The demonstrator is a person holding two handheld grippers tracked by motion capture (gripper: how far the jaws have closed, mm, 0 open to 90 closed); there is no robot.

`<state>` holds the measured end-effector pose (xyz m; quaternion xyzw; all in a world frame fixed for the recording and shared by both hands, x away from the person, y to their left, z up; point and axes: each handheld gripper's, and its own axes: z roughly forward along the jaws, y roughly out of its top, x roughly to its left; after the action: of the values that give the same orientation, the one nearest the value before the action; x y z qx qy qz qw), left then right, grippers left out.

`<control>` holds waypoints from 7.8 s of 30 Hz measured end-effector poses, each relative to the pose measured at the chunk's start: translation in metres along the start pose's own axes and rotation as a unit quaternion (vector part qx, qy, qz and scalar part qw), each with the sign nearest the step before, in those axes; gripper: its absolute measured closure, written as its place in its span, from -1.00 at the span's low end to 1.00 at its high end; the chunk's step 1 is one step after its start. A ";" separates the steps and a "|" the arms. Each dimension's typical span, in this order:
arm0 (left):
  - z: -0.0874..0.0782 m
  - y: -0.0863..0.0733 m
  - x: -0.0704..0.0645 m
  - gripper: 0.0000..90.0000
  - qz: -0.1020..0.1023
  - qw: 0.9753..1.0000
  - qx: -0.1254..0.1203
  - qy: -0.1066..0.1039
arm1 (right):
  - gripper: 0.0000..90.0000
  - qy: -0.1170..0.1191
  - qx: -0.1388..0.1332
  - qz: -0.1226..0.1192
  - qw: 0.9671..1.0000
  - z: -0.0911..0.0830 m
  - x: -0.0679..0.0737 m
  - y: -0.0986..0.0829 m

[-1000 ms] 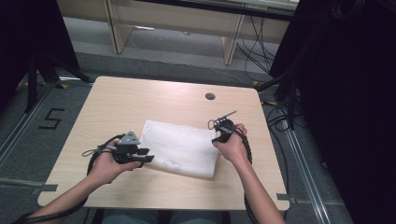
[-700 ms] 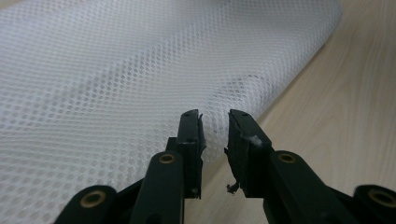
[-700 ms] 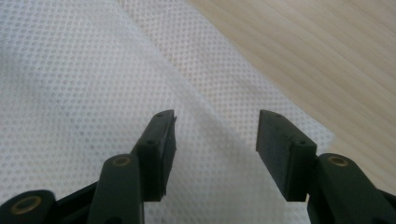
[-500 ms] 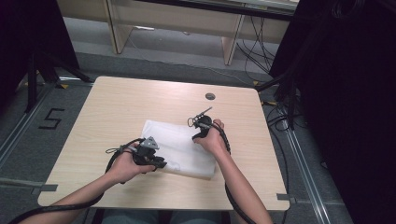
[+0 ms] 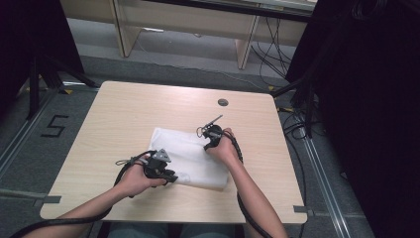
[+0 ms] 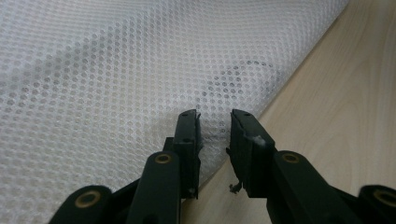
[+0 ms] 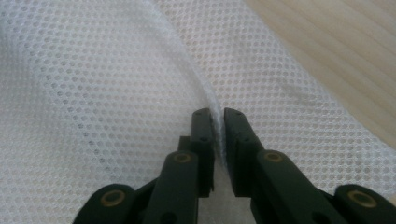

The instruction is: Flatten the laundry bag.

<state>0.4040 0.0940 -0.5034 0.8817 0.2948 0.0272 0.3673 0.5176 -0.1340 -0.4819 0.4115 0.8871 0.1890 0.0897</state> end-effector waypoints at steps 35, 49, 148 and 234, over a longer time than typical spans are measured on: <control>0.007 0.011 -0.003 0.70 0.034 0.999 0.011 0.013 | 1.00 0.004 -0.081 -0.023 0.996 -0.076 0.025 0.014; 0.013 0.016 0.004 0.55 0.019 0.999 -0.016 0.036 | 1.00 0.008 -0.109 -0.070 0.991 -0.104 0.055 0.014; -0.127 -0.072 0.036 0.52 -0.050 0.988 -0.039 0.143 | 0.99 0.066 -0.098 -0.166 0.979 -0.085 0.125 -0.084; -0.057 -0.061 -0.009 0.61 0.034 0.998 0.032 0.039 | 1.00 0.053 0.033 -0.028 0.998 -0.068 0.057 -0.139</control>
<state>0.3509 0.1597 -0.5009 0.9008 0.2792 0.0644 0.3262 0.3627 -0.1905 -0.4765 0.3784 0.9076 0.1787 0.0349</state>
